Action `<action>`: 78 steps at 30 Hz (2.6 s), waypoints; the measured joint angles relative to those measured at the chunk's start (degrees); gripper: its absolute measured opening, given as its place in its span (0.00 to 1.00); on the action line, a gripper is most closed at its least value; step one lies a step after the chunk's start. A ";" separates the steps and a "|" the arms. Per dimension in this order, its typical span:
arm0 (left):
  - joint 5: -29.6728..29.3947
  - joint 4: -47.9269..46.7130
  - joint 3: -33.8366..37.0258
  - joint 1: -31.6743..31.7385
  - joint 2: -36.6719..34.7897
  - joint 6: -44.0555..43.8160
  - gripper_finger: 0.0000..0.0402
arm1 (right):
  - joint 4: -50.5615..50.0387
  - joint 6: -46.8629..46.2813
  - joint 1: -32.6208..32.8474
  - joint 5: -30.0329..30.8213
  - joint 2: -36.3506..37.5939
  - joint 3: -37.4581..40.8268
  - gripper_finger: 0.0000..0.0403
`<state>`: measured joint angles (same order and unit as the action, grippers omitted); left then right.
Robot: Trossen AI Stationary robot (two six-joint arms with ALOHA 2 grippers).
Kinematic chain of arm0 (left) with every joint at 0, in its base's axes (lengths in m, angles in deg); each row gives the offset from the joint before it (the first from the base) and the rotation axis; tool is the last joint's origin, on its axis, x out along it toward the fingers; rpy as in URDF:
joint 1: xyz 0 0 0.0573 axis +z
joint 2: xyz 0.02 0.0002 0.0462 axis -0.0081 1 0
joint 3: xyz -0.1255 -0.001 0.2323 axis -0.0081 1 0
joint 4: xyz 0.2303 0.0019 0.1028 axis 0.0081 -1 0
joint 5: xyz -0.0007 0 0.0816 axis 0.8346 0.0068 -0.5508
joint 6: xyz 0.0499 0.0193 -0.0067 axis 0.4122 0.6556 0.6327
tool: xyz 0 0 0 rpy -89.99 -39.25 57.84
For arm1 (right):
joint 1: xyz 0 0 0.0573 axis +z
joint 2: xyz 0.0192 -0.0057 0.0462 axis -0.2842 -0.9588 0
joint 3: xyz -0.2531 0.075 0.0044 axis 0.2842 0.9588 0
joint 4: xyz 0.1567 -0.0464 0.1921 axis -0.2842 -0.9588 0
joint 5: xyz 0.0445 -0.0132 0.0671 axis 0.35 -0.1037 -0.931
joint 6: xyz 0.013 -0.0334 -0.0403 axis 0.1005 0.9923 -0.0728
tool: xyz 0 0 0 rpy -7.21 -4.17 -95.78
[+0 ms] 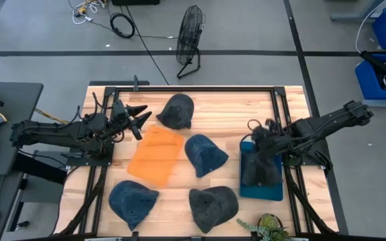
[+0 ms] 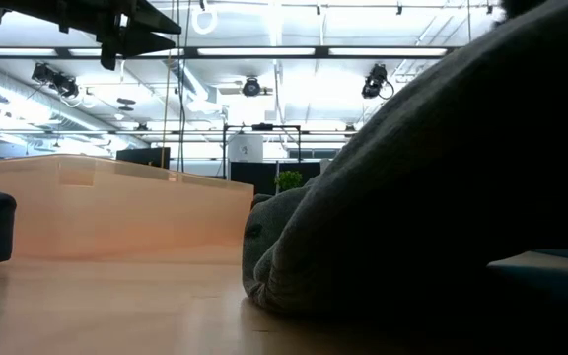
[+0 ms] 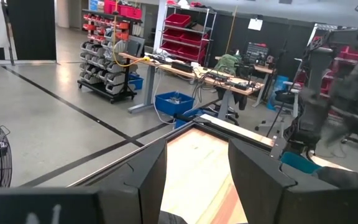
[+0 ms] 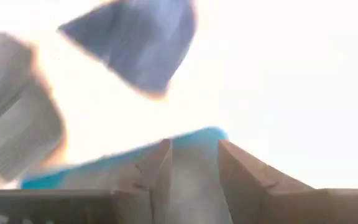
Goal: Pick & Place hat
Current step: Put the top black cap into the blue bin
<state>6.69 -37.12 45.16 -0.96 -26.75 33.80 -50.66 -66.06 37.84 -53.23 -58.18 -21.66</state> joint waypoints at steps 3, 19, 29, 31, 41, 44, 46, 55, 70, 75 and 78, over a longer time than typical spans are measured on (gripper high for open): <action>0.74 0.00 0.00 0.00 0.00 -1.22 0.44 | 2.46 4.38 -1.13 11.43 -0.04 0.00 0.31; 7.34 -2.70 -1.46 5.55 2.69 -1.03 0.44 | 3.93 8.21 -9.64 13.28 -0.48 0.00 0.31; 19.76 -11.99 -12.27 21.29 22.62 3.18 0.44 | 6.23 8.05 -12.58 12.60 -0.48 0.00 0.31; 23.06 -12.66 -13.96 23.65 27.50 3.20 0.44 | 6.24 6.50 -12.58 12.60 -0.48 0.02 0.31; 25.47 -15.52 -15.06 29.85 44.33 7.47 0.44 | 6.35 0.60 -12.56 12.57 -0.48 0.02 0.31; 25.45 -15.38 -15.06 31.24 47.09 6.19 0.44 | 6.43 0.59 -12.58 12.63 -0.48 0.02 0.31; 25.44 -15.36 -15.06 32.11 48.71 5.92 0.44 | 6.47 0.60 -12.58 12.64 -0.48 0.02 0.31; 28.52 -11.36 -15.06 33.05 53.72 4.65 0.44 | 6.47 0.75 -12.58 12.73 -0.48 0.02 0.31; 28.11 -8.31 -15.08 35.18 59.04 3.92 0.06 | 6.71 0.81 -12.56 14.17 -0.52 0.10 0.31; 28.07 -6.78 -17.32 32.59 54.87 -1.46 0.08 | 10.60 1.72 -12.87 18.29 -2.24 0.13 0.31; 26.45 -6.80 -20.53 29.52 52.78 -3.30 0.09 | 15.02 3.91 -13.62 19.31 -4.48 0.15 0.31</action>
<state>33.14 -43.91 24.63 28.56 26.02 30.50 -35.64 -62.14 24.22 -33.92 -62.66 -21.50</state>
